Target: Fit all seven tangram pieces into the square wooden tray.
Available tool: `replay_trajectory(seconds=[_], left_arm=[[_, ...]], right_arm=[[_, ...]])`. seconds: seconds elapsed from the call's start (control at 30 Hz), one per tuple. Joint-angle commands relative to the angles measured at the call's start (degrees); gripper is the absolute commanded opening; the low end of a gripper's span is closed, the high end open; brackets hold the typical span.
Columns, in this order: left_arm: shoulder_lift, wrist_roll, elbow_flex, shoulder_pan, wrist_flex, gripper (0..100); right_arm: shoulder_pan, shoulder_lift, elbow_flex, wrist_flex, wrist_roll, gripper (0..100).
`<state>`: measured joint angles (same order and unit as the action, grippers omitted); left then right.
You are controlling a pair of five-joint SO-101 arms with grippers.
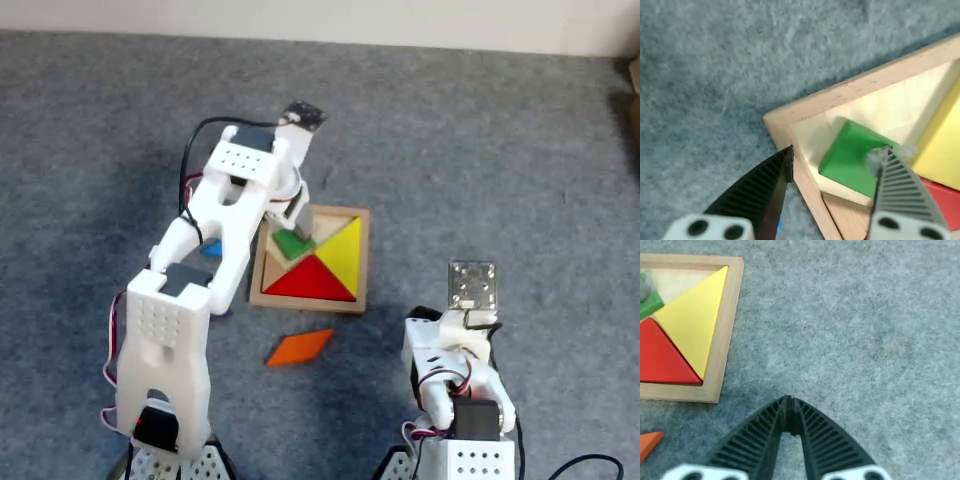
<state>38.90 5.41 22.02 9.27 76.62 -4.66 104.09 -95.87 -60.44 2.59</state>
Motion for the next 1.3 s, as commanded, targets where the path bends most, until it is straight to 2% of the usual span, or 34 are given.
replay_trajectory(seconds=[0.0,0.17,0.43,0.63,0.77,0.97,1.27], left_arm=[[0.75,-0.18,0.57,-1.8,-0.18,26],[0.75,-0.09,0.66,-1.45,4.04,20],[0.75,-0.35,0.48,-1.45,9.67,20],[0.31,-0.53,0.84,-1.36,10.55,20],[-4.0,-0.53,-0.22,-0.4,10.46,20],[-8.92,-4.66,-0.22,-0.48,9.85,20],[-8.75,-4.92,-0.84,-2.77,0.7,20]], right_arm=[[0.75,0.22,-5.93,1.71,-0.53,0.5],[0.75,0.22,-5.93,1.71,-0.53,0.5],[0.75,0.22,-5.93,1.71,-0.53,0.5],[0.75,0.22,-5.93,1.71,-0.53,0.5],[0.75,0.22,-5.93,1.71,-0.53,0.5],[0.75,0.22,-5.93,1.71,-0.53,0.5],[0.84,0.22,-5.93,1.71,-0.53,0.5]])
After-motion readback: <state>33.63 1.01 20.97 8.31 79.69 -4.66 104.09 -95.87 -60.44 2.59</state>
